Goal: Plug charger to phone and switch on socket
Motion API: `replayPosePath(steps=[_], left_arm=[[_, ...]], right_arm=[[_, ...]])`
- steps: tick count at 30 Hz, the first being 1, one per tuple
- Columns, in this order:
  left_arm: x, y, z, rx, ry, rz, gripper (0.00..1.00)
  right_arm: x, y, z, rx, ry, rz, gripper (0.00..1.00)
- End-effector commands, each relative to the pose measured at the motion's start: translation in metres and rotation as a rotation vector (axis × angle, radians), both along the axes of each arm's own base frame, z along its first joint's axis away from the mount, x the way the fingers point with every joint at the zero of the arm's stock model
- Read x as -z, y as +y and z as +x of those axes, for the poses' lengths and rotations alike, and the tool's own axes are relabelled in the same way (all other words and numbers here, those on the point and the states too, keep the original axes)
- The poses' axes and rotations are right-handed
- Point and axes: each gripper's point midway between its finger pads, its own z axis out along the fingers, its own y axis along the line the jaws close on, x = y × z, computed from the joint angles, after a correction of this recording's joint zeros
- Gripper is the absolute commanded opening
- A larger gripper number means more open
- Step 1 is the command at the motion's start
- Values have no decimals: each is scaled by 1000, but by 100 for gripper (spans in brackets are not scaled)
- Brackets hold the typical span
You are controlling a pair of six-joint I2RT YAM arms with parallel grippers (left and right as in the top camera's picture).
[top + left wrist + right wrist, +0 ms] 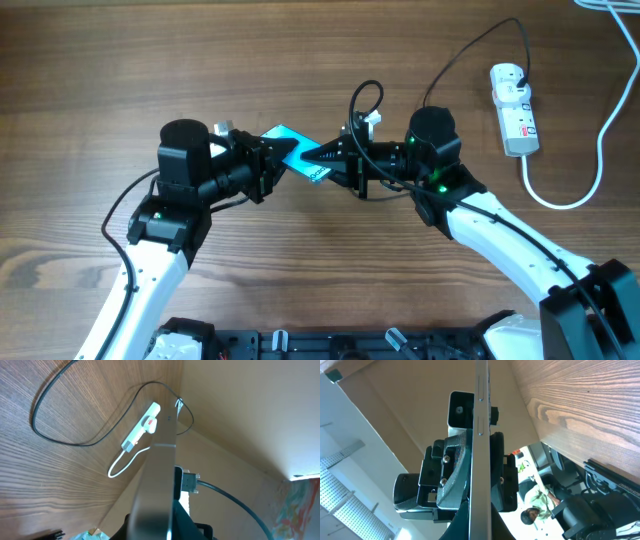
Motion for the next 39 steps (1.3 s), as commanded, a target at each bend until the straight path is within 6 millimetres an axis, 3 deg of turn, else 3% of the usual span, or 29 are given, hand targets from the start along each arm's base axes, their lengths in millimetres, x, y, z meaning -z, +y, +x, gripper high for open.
replayPosePath(steps=[1,5,22,25,31,37,39], left_arm=[[-16,-3,3,27,-65,-34,17],[-28,-4,8,28,-126,-45,22],[-27,-8,7,52,-170,-10,23],[-26,-15,4,62,-171,-4,6],[-25,-7,10,35,-191,21,4],[-16,23,21,18,-295,163,4],[-9,32,22,32,-324,227,4]], right_arm=[[-13,1,-2,-12,-38,16,4],[-12,1,-1,-1,-49,13,4],[-20,0,11,62,-134,27,4],[-20,0,11,62,-132,27,4],[-20,1,4,23,-125,29,5],[12,-1,-3,-4,-53,-65,34],[22,-3,1,12,-142,-113,41]])
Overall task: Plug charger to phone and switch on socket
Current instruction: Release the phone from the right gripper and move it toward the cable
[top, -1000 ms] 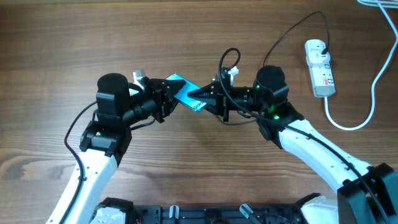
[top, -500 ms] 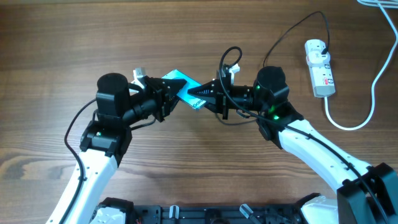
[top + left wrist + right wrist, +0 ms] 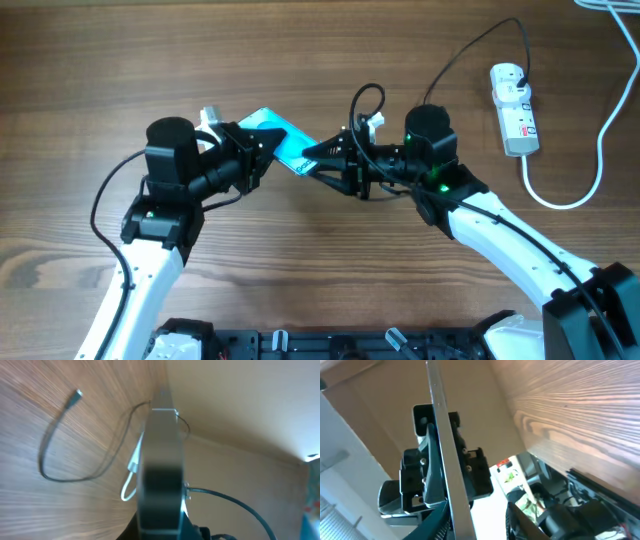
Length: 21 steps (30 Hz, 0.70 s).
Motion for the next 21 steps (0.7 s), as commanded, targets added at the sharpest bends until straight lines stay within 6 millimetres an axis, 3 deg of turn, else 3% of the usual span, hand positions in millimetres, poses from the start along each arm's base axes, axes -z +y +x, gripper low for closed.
replayPosePath(steps=[1,3,4,7,11,13,17,20,21], left_arm=[[3,19,5,38,-152,170,4],[16,25,0,106,-215,296,4],[24,26,-4,140,-218,338,4],[43,26,-13,197,-180,382,4],[59,27,-13,210,-133,398,4],[65,28,-11,227,-131,415,4],[71,28,-8,231,-124,422,4],[72,35,-4,201,-123,443,4],[73,43,-1,176,-117,444,4]], right_arm=[[12,-3,9,14,-271,-93,54],[29,-12,26,46,-555,-243,65],[48,-22,36,59,-662,-378,67],[88,-55,53,114,-695,-667,67],[92,-80,70,126,-772,-879,68],[83,-102,81,142,-761,-1052,68],[62,-110,99,165,-761,-1144,67],[83,-108,108,112,-701,-1196,66],[101,-103,117,55,-649,-1227,64]])
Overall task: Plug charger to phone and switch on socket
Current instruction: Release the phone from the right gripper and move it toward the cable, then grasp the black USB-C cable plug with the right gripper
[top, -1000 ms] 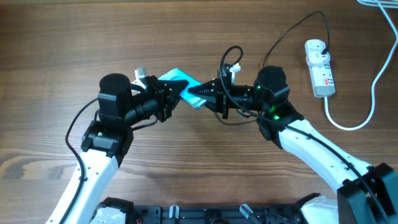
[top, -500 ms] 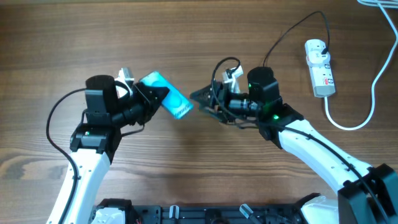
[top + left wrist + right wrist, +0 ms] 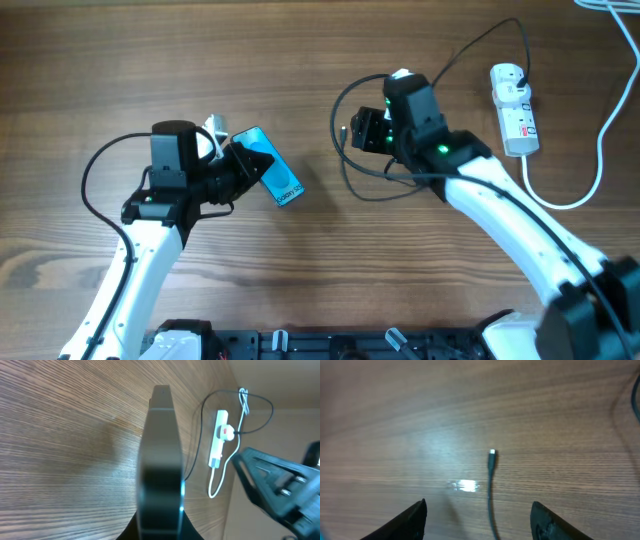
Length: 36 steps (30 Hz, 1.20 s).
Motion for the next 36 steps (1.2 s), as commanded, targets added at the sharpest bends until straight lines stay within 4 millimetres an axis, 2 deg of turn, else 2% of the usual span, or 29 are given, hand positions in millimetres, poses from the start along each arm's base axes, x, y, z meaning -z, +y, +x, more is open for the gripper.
replayPosePath(steps=[1,3,4,6,9,11,14,17,18,21,25,27,29,31,34,35,36], left_arm=[[-6,17,10,-41,-36,16,4],[-7,24,12,-59,-35,5,4],[-6,26,12,-64,-32,5,4],[-6,26,12,-64,-32,5,4],[-6,26,12,-64,-32,5,4],[-6,26,12,-64,-32,5,4],[-6,26,12,-64,-32,5,4],[-6,26,12,-64,-32,5,4],[-6,26,12,-65,-32,6,4],[-6,26,12,-65,-32,6,4],[-6,26,12,-65,-32,6,4],[-6,26,12,-64,-32,5,4],[-6,26,12,-64,-32,5,4],[-6,26,12,-64,-32,5,4],[-6,25,12,-63,-32,4,4],[-7,24,12,-59,-33,-1,4],[-9,22,11,-45,-38,-16,4]], right_arm=[[36,4,21,2,102,-108,63],[53,10,30,-2,159,-131,62],[70,15,32,-14,200,-133,59],[95,23,30,-34,249,-124,57],[117,31,30,-46,239,-181,57],[137,44,27,-74,249,-191,58],[147,50,29,-84,230,-204,58],[160,43,30,-75,237,-252,56],[162,42,28,-78,243,-257,53],[172,44,17,-127,292,-260,32],[175,44,8,-160,324,-265,16],[177,42,1,-168,355,-268,5],[177,43,1,-175,359,-263,5],[169,53,-2,-256,371,-182,4],[133,60,0,-354,353,-36,5],[115,63,-2,-406,340,31,5],[81,71,-8,-516,301,149,5]])
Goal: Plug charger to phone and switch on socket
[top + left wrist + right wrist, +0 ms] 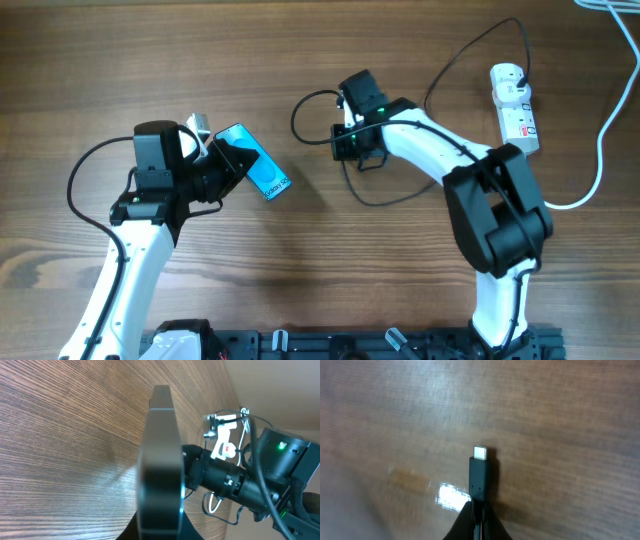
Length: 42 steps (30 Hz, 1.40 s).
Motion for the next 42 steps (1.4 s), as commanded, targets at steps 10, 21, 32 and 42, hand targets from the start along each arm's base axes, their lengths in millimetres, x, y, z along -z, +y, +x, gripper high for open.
replayPosePath(steps=[10,21,32,42], left_arm=[[-85,-13,15,179,-297,-276,4],[-96,-22,8,163,-173,-433,4],[-84,-16,18,135,-203,-361,4],[-67,-18,22,139,-143,-384,4]], right_arm=[[-178,32,-130,-542,143,689,5],[-192,72,-163,-633,130,666,5],[-184,64,-143,-547,46,519,5],[-213,62,-147,-577,-56,541,5]])
